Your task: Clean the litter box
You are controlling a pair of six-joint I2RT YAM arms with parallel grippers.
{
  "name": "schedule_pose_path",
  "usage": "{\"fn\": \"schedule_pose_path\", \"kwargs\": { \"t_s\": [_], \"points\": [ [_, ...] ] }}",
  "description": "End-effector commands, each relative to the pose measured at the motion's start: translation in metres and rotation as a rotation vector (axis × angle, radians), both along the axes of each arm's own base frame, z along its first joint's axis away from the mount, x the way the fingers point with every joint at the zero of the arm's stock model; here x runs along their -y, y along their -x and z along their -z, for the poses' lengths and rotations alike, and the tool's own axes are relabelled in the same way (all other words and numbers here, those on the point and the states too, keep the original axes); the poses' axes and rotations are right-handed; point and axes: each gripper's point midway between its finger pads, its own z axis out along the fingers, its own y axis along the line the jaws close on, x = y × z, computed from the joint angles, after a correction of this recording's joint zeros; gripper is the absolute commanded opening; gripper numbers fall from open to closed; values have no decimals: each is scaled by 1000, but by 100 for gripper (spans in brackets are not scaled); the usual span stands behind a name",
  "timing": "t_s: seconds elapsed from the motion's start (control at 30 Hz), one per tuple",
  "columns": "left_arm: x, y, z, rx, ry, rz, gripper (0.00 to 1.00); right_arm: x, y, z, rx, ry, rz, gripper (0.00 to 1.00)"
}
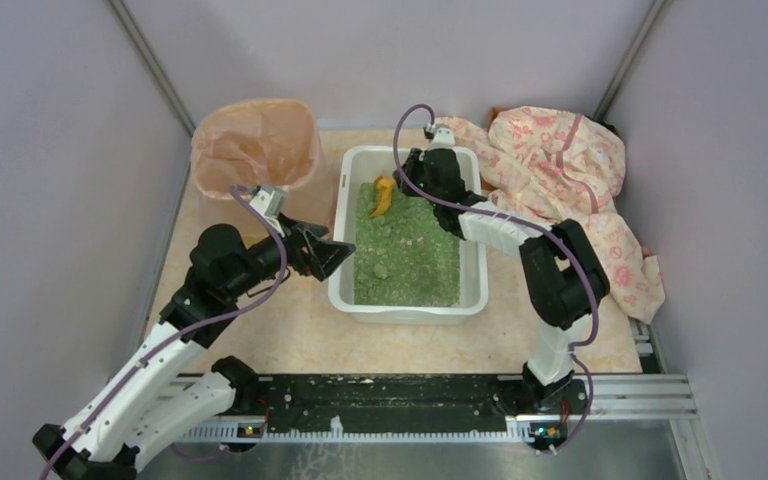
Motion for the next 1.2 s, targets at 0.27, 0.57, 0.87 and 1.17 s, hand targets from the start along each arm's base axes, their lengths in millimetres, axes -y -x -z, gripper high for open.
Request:
{"fn": "schedule_pose_path", "kwargs": {
  "t_s": [0.27,0.57,0.87,1.17],
  "points": [
    [-1,4,-8,8,35,1,99,3,54,48,-196,-286,-176,0],
    [7,2,-8,-9,51,27,99,39,63,37,-199,-490,-186,0],
    [8,2,-9,-21,59,25,99,55,70,5,-156,-543,-180,0],
    [7,1,-10,-20,65,16,99,79,81,-41,-71,-553,-173,0]
  ]
}}
